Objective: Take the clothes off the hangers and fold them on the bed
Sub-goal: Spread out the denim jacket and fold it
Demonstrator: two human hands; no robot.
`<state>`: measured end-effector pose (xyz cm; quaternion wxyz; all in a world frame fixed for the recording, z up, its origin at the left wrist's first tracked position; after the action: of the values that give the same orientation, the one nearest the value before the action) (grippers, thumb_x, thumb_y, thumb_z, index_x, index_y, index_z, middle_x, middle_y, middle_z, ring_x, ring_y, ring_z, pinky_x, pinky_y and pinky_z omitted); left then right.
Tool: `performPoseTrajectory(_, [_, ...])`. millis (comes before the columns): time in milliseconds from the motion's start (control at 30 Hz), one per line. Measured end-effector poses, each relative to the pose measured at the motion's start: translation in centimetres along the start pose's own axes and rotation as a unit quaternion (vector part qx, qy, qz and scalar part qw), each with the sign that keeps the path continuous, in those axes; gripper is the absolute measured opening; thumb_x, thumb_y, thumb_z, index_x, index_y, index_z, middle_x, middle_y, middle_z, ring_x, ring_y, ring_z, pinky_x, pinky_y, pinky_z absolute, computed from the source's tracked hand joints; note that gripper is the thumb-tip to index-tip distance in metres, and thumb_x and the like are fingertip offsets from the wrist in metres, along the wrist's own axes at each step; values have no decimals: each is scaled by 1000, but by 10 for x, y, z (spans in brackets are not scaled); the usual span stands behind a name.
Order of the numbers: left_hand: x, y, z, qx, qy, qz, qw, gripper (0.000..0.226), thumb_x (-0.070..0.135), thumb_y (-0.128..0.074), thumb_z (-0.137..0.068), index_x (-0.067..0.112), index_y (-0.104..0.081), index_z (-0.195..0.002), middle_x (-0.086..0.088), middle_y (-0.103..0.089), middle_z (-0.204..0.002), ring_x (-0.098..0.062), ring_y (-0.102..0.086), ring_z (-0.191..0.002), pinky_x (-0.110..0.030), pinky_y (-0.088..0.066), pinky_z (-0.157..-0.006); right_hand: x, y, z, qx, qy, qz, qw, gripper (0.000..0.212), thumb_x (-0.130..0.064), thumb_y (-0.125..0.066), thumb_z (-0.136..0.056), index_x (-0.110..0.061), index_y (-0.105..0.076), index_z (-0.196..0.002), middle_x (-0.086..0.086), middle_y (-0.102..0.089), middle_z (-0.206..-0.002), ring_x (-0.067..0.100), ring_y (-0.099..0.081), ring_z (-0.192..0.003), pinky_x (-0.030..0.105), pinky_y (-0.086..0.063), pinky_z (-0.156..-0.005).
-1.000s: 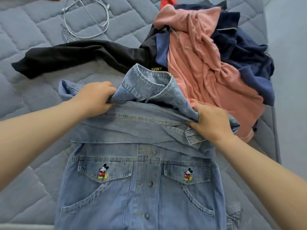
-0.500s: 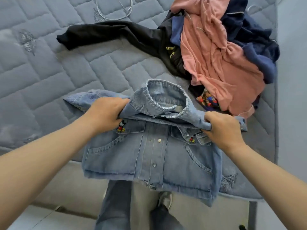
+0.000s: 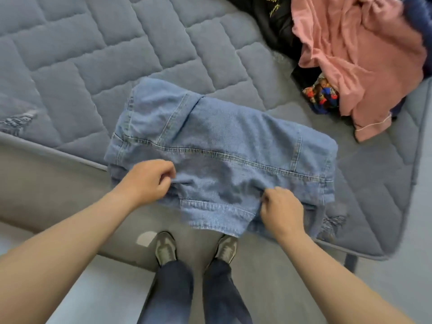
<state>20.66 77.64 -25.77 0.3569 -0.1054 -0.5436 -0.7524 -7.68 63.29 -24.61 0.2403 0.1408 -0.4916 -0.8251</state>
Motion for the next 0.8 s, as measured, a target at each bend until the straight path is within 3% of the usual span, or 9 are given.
performPoseTrajectory(100, [3, 15, -6, 93, -48, -35, 994, 26, 26, -49, -79, 11, -63, -96, 0, -56, -88, -27, -56, -84, -34, -42, -72, -31, 15, -10, 22, 75, -61, 995, 12, -15, -50, -85, -11, -57, -94, 4, -54, -93, 27, -48, -90, 34, -36, -65])
performPoseTrajectory(200, [5, 24, -24, 142, 48, -61, 987, 50, 30, -59, -87, 7, -49, -131, -15, -44, -132, -38, -42, -119, -46, -36, -102, -47, 22, -18, 28, 111, -68, 991, 23, -16, -48, -88, -12, -57, -109, 6, -51, -105, 29, -48, -99, 38, -42, -79])
performPoseTrajectory(267, [3, 29, -36, 92, 182, 29, 979, 75, 38, -57, -91, 12, -20, -150, -15, -19, -153, -35, -26, -136, -45, -27, -111, -58, 24, -20, 71, 109, -120, 984, 45, -18, -54, -88, -12, -50, -133, 12, -47, -129, 32, -44, -119, 38, -42, -95])
performPoseTrajectory(333, [-4, 31, -49, 21, 257, 50, 965, 84, 44, -52, -93, 11, -2, -153, -21, -12, -155, -36, -25, -139, -43, -27, -112, -74, 24, -25, 76, 104, -141, 982, 69, -27, -55, -90, -17, -26, -152, 16, -23, -155, 33, -22, -142, 43, -27, -112])
performPoseTrajectory(433, [-16, 48, -69, -11, 303, 23, 953, 81, 52, -44, -94, 11, -6, -153, -28, -20, -148, -46, -47, -121, -45, -38, -105, -99, 15, -44, -76, 97, -87, 989, 75, -47, -43, -95, -29, -3, -155, 7, 13, -162, 29, 10, -149, 52, -4, -119])
performPoseTrajectory(500, [-21, 60, -82, 9, 310, 37, 950, 73, 55, -44, -93, 10, -23, -146, -27, -31, -141, -47, -53, -112, -48, -44, -99, -111, 14, -58, -143, 53, -79, 985, 67, -50, -42, -95, -27, -18, -153, 9, 4, -162, 34, 2, -148, 55, -7, -118])
performPoseTrajectory(600, [-30, 79, -93, 144, 278, -3, 950, 59, 52, -53, -90, 5, -44, -125, -24, -44, -129, -43, -49, -114, -46, -41, -95, -124, 34, -82, -24, 8, -135, 990, 37, -40, -43, -95, -14, -61, -114, 13, -46, -128, 35, -45, -119, 43, -39, -98])
performPoseTrajectory(700, [-40, 99, -118, 178, 252, -20, 951, 57, 51, -54, -90, 5, -50, -123, -24, -48, -127, -42, -46, -117, -45, -38, -95, -133, 56, -108, 59, 33, -166, 984, 29, -31, -46, -96, -11, -64, -106, 8, -53, -113, 28, -48, -104, 41, -44, -88])
performPoseTrajectory(800, [-49, 114, -148, 135, 268, 79, 951, 44, 50, -55, -91, 9, -61, -77, -17, -63, -86, -36, -58, -91, -38, -43, -72, -144, 68, -128, 107, 51, -193, 974, 25, -26, -50, -94, -10, -63, -108, 7, -53, -113, 27, -47, -104, 40, -42, -88])
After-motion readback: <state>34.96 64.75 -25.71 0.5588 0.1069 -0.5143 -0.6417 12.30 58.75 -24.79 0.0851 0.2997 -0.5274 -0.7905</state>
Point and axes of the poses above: each hand's wrist, its own z-axis away from the middle knuckle, its own y-axis out of the back of the hand, x = y × z, the point moved 1 cm from there along -z, towards the middle knuckle
